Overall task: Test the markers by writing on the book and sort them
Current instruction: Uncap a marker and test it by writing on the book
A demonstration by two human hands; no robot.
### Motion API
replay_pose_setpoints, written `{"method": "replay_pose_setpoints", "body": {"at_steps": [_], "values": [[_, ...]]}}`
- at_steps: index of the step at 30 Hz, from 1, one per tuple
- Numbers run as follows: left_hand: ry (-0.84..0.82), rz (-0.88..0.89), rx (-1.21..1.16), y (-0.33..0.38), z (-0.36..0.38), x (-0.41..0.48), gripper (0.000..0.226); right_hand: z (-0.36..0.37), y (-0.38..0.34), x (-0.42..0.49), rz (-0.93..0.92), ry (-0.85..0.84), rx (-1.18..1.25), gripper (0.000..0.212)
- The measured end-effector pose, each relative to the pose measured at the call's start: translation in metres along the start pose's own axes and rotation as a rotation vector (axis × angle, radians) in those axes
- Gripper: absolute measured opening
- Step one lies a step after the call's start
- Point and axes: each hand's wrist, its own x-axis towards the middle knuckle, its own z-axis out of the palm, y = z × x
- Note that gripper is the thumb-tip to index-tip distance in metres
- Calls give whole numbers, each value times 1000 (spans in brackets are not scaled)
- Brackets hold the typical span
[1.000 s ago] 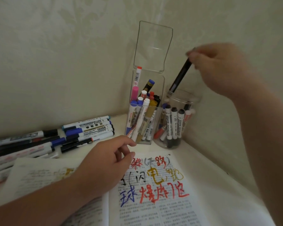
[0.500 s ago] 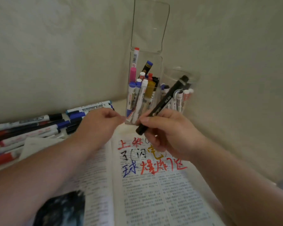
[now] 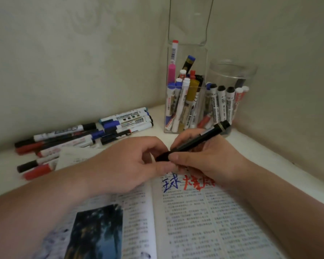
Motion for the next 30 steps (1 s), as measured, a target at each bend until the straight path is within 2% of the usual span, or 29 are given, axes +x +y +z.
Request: {"method": "replay_pose_setpoints", "body": {"at_steps": [2,5,8,11,17,22,24,25,27,30], "values": [[83,92,-40,-3,11,-2,41,0,0,1,-36,-14,24,6],[163,185,-38,-12,22,-3,27,-7,-1,2,-30,32,183,15],[245,220,7,-21,28,-2,13,-7,1,1,-89,3,138,15],[255,303,87,-23,28,4,22,1,2,5,-83,17,170,13],[151,299,83,-24,24,3,31,6,1,5,-77,13,147,14],[108,262,32,-23,19,1,36,-4,-2,2,-100,-49,151,24],[85,192,-42,-26,18,-1,45,-16,-9,0,-86,39,212,33],[77,165,-52,-29,17,-3,49,-24,-12,-3,-67,88,238,30],[30,143,48,-34,15,-4,53,-33,-24,-11,6,79,213,17],[-155,158,341,-29,11,-4,70,-20,-33,-28,110,-68,15,26]]}}
